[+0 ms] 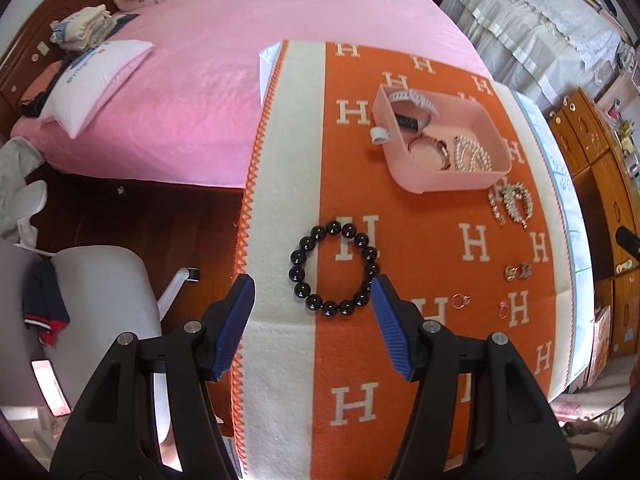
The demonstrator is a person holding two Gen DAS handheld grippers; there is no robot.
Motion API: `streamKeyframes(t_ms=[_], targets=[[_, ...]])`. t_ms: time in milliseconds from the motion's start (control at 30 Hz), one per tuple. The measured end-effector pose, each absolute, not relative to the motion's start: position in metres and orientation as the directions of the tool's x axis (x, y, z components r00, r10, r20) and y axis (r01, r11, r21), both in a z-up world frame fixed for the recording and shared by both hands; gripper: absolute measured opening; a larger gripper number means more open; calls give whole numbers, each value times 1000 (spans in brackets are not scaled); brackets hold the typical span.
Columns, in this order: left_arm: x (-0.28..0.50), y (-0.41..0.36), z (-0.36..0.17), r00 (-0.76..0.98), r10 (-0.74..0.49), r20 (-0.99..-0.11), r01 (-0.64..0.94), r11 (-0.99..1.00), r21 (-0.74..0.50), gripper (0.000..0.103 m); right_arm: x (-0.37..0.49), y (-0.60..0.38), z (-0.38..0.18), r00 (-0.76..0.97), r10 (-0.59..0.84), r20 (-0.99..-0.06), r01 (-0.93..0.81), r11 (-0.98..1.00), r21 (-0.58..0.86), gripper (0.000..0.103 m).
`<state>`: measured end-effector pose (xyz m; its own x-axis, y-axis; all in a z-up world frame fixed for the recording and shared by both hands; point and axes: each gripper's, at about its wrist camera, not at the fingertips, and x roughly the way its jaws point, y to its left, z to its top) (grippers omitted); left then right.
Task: Organize jewelry
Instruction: 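Withdraw both tools and move toward the black bead bracelet and hair comb, then grasp the black bead bracelet with the left tool while the right grasps the gold hair comb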
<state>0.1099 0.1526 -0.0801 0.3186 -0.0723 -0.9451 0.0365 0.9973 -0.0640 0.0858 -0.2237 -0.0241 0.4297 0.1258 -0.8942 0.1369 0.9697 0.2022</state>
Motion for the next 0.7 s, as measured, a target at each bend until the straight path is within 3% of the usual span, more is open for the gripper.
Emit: streamKeyframes(t_ms=[333, 700], targets=[[140, 162, -148, 247, -70, -966, 94, 994, -48, 58, 109, -228, -80, 372, 108, -922, 257, 942, 214, 35], [161, 154, -199, 188, -31, -982, 58, 998, -20, 58, 168, -250, -147, 275, 113, -955, 275, 943, 190, 35]])
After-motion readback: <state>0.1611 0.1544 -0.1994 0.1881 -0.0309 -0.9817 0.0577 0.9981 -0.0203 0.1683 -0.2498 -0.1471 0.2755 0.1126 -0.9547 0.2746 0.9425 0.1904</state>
